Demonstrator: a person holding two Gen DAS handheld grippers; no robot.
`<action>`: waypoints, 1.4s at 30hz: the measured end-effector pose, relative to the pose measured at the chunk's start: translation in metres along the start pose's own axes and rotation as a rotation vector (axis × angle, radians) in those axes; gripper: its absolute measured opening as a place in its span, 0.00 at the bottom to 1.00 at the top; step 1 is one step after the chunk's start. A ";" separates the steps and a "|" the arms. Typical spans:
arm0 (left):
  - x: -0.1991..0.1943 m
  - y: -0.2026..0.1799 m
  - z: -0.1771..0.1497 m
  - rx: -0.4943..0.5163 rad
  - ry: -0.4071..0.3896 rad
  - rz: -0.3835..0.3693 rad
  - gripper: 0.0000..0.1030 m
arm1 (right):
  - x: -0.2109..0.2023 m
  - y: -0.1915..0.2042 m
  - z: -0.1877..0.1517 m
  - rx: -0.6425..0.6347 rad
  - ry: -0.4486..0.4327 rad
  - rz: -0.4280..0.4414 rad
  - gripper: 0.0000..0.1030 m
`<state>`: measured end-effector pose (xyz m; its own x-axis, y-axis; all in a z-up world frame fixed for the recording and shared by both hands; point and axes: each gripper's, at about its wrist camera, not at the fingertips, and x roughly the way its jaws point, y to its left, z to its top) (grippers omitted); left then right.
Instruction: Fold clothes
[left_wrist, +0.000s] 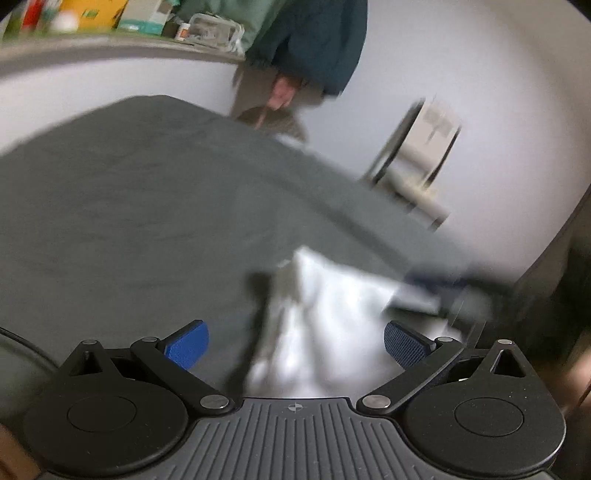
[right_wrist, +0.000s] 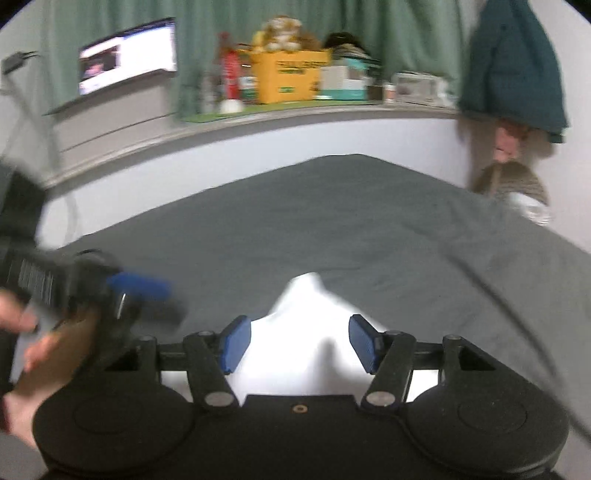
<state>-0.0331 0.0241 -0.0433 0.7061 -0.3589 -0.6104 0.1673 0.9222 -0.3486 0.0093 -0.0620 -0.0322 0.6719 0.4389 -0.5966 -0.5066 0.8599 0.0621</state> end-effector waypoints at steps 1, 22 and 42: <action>0.001 -0.002 0.000 0.027 0.000 0.021 1.00 | 0.005 -0.004 0.007 0.005 0.019 -0.020 0.56; 0.007 -0.012 -0.008 0.150 0.105 0.015 0.03 | 0.096 0.006 0.064 0.039 0.277 -0.021 0.44; 0.003 0.009 -0.019 -0.016 0.142 -0.018 0.02 | 0.106 -0.029 0.043 0.360 0.228 0.061 0.22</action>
<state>-0.0420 0.0287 -0.0620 0.5986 -0.3927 -0.6982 0.1670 0.9136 -0.3707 0.1188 -0.0290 -0.0627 0.4899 0.4575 -0.7421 -0.2937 0.8881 0.3535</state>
